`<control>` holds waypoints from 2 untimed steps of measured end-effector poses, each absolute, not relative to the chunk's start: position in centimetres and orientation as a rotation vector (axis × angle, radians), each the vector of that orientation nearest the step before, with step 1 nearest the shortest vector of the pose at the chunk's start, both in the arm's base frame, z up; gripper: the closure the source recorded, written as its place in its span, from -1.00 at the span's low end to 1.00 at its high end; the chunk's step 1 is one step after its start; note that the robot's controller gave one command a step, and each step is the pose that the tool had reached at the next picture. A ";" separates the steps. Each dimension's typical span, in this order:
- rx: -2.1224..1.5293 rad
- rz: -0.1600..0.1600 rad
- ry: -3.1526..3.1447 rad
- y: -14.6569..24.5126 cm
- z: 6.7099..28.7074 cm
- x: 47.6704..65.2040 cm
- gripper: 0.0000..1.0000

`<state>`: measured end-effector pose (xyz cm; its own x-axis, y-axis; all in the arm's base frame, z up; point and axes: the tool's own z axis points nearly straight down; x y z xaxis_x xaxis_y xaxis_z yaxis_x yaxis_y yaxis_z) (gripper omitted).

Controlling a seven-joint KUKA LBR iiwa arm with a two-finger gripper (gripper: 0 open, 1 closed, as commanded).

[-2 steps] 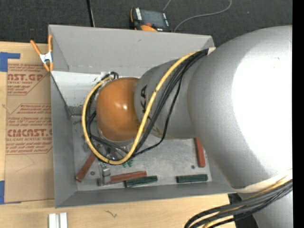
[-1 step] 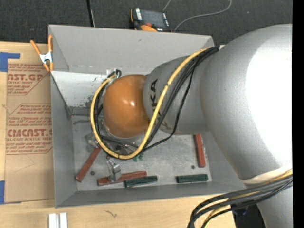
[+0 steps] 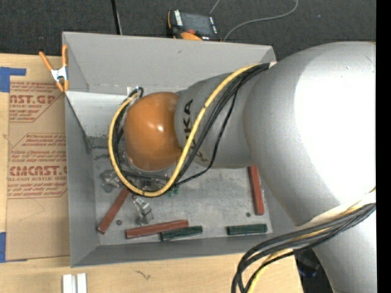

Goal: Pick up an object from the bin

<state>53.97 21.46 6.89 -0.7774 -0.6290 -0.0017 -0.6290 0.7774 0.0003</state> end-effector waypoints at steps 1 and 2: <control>-1.047 0.003 2.960 21.6 6.9 54.0 -1.00; -1.048 0.001 2.959 21.5 6.9 54.0 1.00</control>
Offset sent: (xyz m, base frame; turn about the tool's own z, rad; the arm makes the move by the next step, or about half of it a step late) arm 0.0000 0.0000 0.0000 0.0000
